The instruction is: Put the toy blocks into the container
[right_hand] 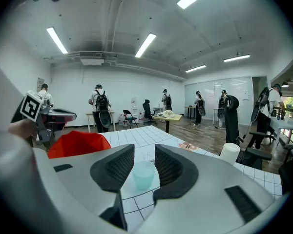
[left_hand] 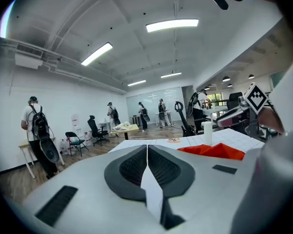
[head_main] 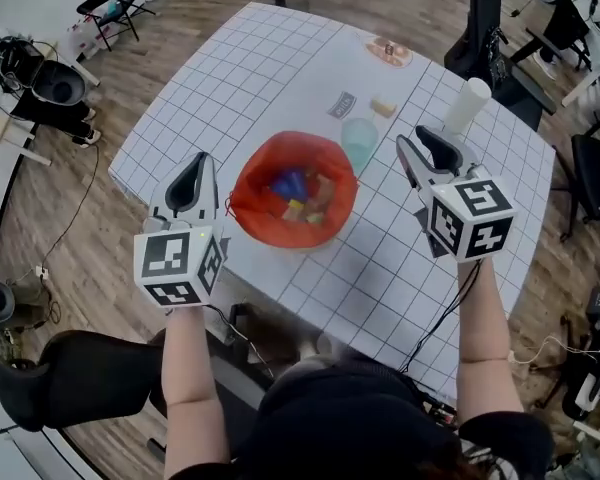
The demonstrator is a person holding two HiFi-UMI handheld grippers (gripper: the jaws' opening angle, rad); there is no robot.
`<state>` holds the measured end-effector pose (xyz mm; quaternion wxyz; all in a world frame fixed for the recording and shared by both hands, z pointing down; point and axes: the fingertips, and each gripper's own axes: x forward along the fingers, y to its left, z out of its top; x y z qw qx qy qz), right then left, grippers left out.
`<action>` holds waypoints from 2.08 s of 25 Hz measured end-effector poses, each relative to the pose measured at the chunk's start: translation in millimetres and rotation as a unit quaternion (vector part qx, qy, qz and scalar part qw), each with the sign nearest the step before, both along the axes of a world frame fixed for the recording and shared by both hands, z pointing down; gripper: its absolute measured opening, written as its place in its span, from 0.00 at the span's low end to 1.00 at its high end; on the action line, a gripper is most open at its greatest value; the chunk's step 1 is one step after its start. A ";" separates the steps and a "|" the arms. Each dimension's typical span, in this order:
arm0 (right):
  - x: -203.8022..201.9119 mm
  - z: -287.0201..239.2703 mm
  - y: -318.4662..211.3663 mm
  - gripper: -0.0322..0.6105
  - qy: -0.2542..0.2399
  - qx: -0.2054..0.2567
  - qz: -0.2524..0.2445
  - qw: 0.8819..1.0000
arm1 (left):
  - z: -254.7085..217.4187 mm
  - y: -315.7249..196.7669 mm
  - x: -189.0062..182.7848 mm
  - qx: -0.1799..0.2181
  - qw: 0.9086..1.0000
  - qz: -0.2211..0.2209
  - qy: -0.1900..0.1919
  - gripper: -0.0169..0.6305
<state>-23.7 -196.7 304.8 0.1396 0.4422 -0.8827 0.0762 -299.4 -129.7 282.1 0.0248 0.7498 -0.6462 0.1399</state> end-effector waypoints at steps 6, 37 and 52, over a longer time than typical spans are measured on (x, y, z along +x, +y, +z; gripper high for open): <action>17.1 36.0 -34.1 0.28 -0.023 -0.017 0.010 1.000 | 9.2 -46.3 4.3 -0.014 1.000 0.002 -0.010 0.07; 23.9 124.7 -129.4 0.29 0.001 -0.085 0.079 0.993 | 92.5 -198.5 5.4 -0.080 0.990 0.110 0.022 0.07; 24.8 196.1 -185.7 0.34 0.087 -0.012 0.066 0.994 | 171.7 -240.1 39.9 -0.121 0.979 0.159 0.032 0.07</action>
